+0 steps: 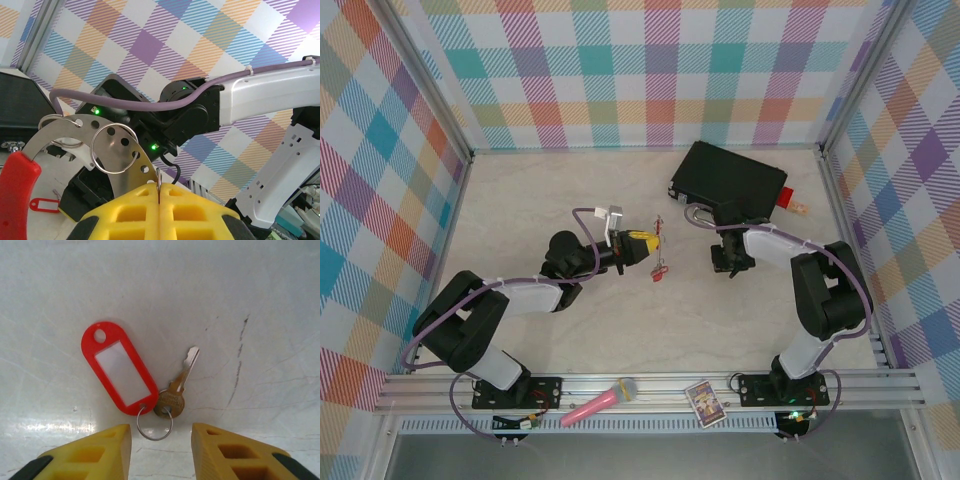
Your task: Put the keys on the keyring
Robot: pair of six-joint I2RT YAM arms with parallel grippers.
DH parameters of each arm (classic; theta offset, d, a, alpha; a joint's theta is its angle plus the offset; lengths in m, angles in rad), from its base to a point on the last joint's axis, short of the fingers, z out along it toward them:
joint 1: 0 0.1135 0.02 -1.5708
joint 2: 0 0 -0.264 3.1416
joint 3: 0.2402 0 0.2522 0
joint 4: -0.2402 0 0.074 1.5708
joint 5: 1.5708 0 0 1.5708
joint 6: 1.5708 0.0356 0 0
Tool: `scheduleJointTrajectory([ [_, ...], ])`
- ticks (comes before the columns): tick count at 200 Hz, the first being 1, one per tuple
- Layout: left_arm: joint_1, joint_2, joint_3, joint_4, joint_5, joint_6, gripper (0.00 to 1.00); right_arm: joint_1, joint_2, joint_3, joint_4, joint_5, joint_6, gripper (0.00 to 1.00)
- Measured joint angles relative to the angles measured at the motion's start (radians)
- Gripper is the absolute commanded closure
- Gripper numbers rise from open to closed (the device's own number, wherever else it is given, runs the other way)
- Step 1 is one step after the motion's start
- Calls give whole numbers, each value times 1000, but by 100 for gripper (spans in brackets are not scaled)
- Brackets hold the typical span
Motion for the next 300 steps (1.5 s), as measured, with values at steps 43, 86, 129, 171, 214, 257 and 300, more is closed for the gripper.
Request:
scheduleJointTrajectory([
  [43,0,0,0,0,0,0,100,0,20,27,-1,33,-3,68],
  [86,0,0,0,0,0,-3,100,0,28,29,7,9,-4,59],
  [129,0,0,0,0,0,-3,100,-34,26,29,47,-142,7,51],
  [171,0,0,0,0,0,-3,100,-66,42,70,48,-229,24,51],
  [214,0,0,0,0,0,-3,100,-65,54,75,37,-286,51,51],
  [257,0,0,0,0,0,-3,100,-62,51,37,32,-344,103,51],
  [300,0,-9,0,0,0,-3,100,-24,32,11,33,-356,149,51],
])
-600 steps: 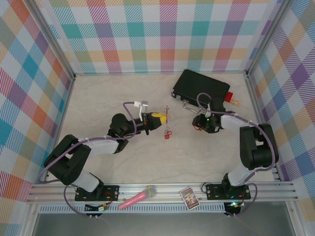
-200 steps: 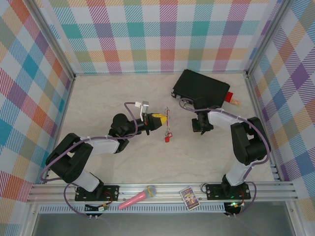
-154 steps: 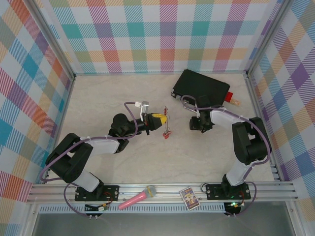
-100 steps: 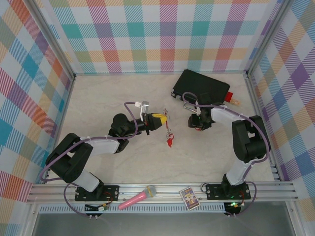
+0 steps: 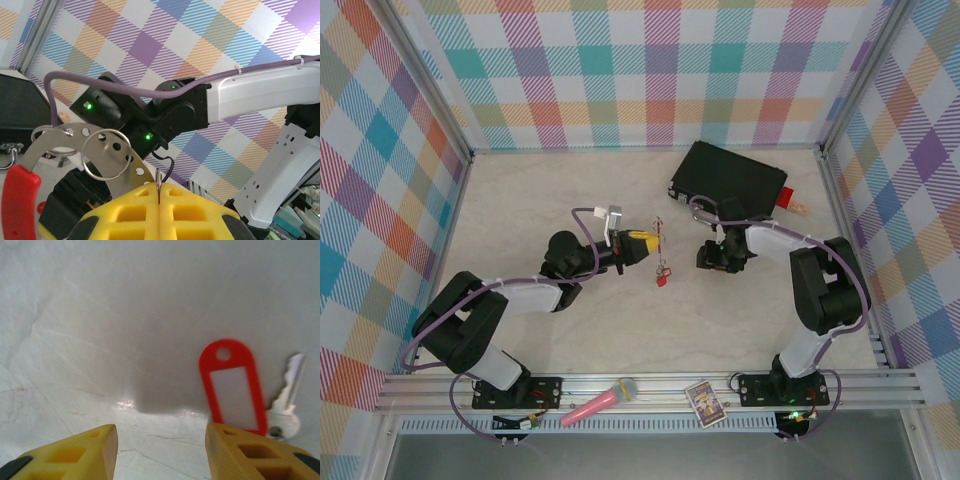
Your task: Put the keys on the keyring
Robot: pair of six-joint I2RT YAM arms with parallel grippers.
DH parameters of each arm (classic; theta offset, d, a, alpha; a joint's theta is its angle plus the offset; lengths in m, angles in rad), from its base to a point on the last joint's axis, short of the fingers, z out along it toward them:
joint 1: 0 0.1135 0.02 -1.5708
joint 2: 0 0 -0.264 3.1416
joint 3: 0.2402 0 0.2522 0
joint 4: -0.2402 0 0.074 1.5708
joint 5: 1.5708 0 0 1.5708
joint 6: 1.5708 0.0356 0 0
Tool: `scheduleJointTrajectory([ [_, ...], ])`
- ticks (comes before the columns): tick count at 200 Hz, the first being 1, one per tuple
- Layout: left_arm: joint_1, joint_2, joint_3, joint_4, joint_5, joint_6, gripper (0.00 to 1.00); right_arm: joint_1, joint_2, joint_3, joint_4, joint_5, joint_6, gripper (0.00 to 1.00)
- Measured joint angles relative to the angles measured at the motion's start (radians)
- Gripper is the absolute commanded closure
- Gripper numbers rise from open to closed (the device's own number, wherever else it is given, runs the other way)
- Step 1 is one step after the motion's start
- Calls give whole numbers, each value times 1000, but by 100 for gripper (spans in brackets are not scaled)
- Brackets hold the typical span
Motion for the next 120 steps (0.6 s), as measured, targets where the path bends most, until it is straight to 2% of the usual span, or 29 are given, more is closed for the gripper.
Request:
scheduleJointTrajectory([
  [79,0,-26,-1,-1,0,0,100,100,-37,-13,18,0,92,49],
  [120,0,-47,-7,-8,-1,4,100,42,-94,-10,17,69,93,46],
])
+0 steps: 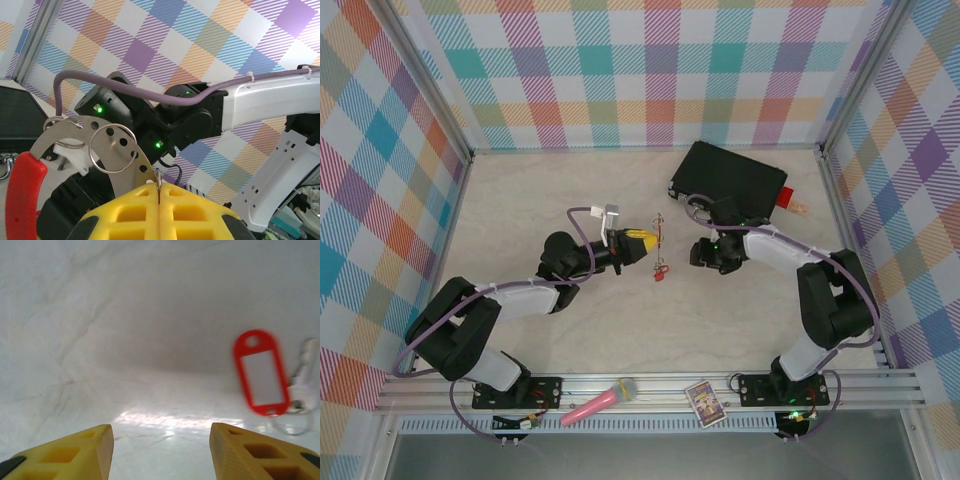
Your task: Put the keys on the keyring
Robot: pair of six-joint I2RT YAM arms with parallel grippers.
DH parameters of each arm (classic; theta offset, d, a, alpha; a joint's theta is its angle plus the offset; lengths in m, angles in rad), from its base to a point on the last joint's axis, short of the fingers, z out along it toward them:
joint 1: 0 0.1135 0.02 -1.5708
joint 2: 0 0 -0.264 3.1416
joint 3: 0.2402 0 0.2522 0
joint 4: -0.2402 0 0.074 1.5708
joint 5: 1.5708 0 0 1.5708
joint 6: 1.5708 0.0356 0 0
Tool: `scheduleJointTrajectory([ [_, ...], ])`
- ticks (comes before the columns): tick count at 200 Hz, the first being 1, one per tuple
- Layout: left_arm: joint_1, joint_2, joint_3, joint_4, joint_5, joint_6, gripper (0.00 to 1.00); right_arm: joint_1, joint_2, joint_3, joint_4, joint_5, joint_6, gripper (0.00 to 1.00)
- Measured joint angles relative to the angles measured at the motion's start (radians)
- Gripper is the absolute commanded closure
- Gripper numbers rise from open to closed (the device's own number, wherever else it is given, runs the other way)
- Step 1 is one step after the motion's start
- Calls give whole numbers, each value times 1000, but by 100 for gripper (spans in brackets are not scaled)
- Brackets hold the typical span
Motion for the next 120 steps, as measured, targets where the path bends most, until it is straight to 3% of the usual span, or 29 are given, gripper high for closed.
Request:
scheduleJointTrajectory([
  [49,0,-5,0,0,0,1,100,-103,37,0,21,2,-2,46],
  [120,0,-5,0,-1,0,5,100,-112,82,-23,89,-72,16,46],
])
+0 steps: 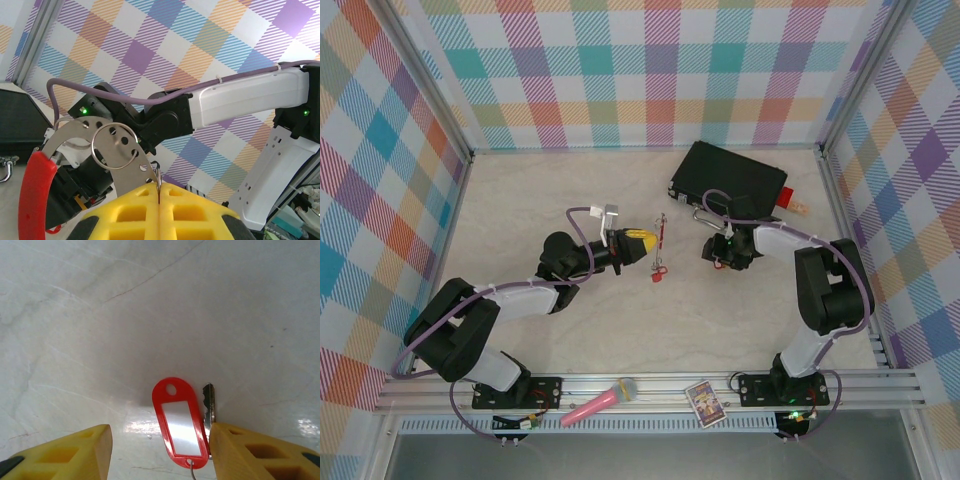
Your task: Put the keys on the keyring
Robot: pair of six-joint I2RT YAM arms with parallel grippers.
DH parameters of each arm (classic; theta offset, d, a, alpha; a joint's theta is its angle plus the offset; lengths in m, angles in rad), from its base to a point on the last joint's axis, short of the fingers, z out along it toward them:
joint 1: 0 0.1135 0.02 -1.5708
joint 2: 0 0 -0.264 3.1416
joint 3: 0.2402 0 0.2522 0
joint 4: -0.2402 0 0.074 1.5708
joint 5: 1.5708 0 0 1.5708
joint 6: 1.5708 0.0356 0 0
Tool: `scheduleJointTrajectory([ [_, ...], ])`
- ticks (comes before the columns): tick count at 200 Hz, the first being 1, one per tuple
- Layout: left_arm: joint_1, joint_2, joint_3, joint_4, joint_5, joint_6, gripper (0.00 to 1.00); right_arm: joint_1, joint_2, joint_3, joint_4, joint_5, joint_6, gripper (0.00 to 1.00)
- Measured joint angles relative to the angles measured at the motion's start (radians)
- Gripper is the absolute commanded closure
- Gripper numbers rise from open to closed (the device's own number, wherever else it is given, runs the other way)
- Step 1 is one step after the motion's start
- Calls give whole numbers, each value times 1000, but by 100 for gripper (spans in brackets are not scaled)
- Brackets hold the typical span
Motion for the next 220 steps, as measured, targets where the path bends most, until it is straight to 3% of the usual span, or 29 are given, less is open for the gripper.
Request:
scheduleJointTrajectory([
  [139,0,0,0,0,0,0,100,249,-118,-125,36,-70,243,43],
  [220,0,0,-24,-10,-8,3,100,284,-182,-12,-187,113,-106,50],
])
